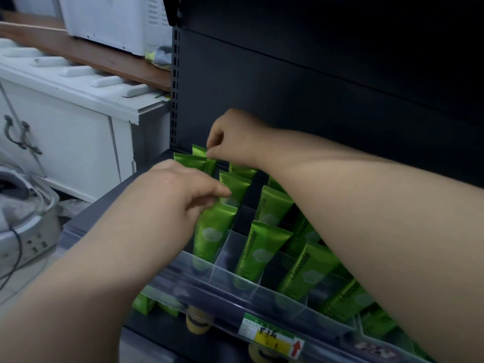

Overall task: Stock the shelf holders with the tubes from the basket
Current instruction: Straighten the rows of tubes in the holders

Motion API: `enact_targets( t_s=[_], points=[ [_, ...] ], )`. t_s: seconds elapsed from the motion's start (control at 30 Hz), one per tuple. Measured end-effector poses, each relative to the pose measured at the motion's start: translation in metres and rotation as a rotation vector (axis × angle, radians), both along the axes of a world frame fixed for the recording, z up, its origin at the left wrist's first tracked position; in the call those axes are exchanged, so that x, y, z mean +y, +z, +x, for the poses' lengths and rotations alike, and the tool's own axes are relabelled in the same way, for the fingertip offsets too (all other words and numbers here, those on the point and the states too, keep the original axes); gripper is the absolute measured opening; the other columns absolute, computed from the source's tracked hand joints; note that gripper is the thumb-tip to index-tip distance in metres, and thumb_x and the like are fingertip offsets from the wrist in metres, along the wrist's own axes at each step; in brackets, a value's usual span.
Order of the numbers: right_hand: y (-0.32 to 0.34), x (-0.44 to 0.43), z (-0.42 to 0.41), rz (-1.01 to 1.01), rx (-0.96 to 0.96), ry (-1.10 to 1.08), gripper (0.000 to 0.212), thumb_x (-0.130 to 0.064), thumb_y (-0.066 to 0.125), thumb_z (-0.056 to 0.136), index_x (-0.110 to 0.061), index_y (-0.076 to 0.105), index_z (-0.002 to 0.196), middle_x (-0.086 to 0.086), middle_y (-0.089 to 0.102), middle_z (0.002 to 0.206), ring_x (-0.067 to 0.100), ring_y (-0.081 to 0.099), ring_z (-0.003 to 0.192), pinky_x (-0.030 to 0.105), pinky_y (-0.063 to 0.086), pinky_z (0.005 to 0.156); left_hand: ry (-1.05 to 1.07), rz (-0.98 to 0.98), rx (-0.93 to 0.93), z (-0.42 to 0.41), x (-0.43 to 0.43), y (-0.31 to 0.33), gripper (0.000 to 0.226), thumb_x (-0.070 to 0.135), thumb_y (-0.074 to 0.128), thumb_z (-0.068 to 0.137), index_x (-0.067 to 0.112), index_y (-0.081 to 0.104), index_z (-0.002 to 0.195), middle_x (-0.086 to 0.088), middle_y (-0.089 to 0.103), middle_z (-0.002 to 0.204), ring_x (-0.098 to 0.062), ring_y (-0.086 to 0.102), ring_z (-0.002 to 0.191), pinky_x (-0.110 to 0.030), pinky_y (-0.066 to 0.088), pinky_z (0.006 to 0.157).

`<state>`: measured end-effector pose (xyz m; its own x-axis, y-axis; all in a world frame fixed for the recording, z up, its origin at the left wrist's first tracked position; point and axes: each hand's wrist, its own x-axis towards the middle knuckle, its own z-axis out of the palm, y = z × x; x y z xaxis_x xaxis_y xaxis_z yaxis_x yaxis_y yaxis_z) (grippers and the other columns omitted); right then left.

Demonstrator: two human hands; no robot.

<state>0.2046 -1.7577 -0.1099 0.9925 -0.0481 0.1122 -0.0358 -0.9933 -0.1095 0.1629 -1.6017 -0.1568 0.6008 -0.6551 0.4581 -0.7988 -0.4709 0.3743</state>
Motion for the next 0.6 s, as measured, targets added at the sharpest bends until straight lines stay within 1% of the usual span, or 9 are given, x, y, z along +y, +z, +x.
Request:
enact_targets(
  t_s=[0.03,0.07,0.1,0.17,0.27,0.37,0.47,0.53,0.6],
  points=[
    [-0.001,0.002,0.001,-0.020,0.006,0.004,0.015,-0.012,0.062,0.085,-0.013,0.074,0.095,-0.001,0.071,0.102,0.011,0.062,0.088,0.016,0.043,0.058,0.005,-0.005,-0.063,0.000,0.002,0.001,0.018,0.004,0.068,0.073,0.019,0.076,0.079,0.004,0.071,0.067,-0.011,0.062,0.068,-0.012,0.035,0.055],
    [-0.001,0.003,0.003,-0.049,0.010,0.003,0.019,-0.006,0.059,0.085,-0.012,0.074,0.096,0.000,0.071,0.102,0.012,0.062,0.088,0.016,0.045,0.060,0.032,-0.017,-0.125,0.000,0.005,-0.001,0.015,0.007,0.067,0.071,0.018,0.076,0.075,0.003,0.070,0.063,-0.010,0.062,0.063,-0.012,0.035,0.052],
    [-0.002,0.003,0.004,-0.079,0.009,-0.001,0.022,-0.003,0.056,0.085,-0.011,0.073,0.097,0.002,0.071,0.103,0.014,0.064,0.091,0.017,0.049,0.067,0.068,-0.028,-0.121,0.002,0.007,-0.003,0.017,0.004,0.068,0.072,0.018,0.076,0.077,0.002,0.070,0.065,-0.014,0.063,0.064,-0.014,0.037,0.059],
    [-0.002,0.003,0.006,-0.117,-0.016,-0.024,0.025,-0.001,0.054,0.084,-0.010,0.071,0.099,0.005,0.070,0.103,0.020,0.064,0.096,0.027,0.053,0.083,0.129,-0.096,-0.038,0.003,0.011,-0.003,0.032,-0.005,0.068,0.074,0.022,0.076,0.089,-0.004,0.072,0.077,-0.026,0.066,0.078,-0.029,0.044,0.073],
    [-0.002,0.003,0.008,-0.125,-0.040,-0.038,0.024,0.000,0.055,0.081,-0.010,0.071,0.096,0.006,0.069,0.101,0.022,0.063,0.098,0.032,0.052,0.091,0.225,-0.207,-0.063,0.004,0.017,0.000,0.030,0.007,0.055,0.079,0.025,0.074,0.095,-0.005,0.071,0.087,-0.030,0.062,0.088,-0.036,0.044,0.076],
    [-0.004,0.004,0.009,-0.119,-0.020,-0.036,0.025,0.000,0.053,0.083,-0.010,0.071,0.097,0.006,0.068,0.103,0.023,0.061,0.101,0.031,0.051,0.092,0.302,-0.278,-0.057,0.005,0.018,0.000,0.032,0.010,0.048,0.080,0.025,0.073,0.095,-0.004,0.070,0.091,-0.032,0.059,0.093,-0.042,0.046,0.080],
    [-0.005,0.002,0.011,-0.112,-0.005,-0.037,0.020,-0.005,0.057,0.085,-0.010,0.072,0.097,0.006,0.070,0.102,0.023,0.063,0.098,0.033,0.052,0.091,0.340,-0.346,-0.039,0.006,0.020,-0.002,0.035,0.011,0.044,0.081,0.029,0.072,0.095,-0.005,0.070,0.093,-0.032,0.058,0.093,-0.047,0.048,0.082],
    [-0.004,0.002,0.012,-0.098,-0.015,-0.029,0.017,-0.011,0.060,0.085,-0.009,0.073,0.096,0.008,0.071,0.101,0.024,0.065,0.096,0.034,0.054,0.088,0.347,-0.392,-0.050,0.009,0.023,-0.003,0.037,0.011,0.043,0.082,0.033,0.070,0.095,-0.006,0.069,0.092,-0.033,0.058,0.090,-0.049,0.049,0.081],
    [0.000,0.005,0.010,-0.024,-0.084,0.003,0.017,-0.015,0.059,0.085,-0.007,0.073,0.092,0.008,0.072,0.097,0.022,0.066,0.092,0.032,0.054,0.082,0.370,-0.429,-0.052,0.012,0.025,-0.005,0.037,0.011,0.043,0.082,0.033,0.070,0.096,-0.005,0.066,0.090,-0.033,0.057,0.087,-0.051,0.049,0.081]
  ],
)
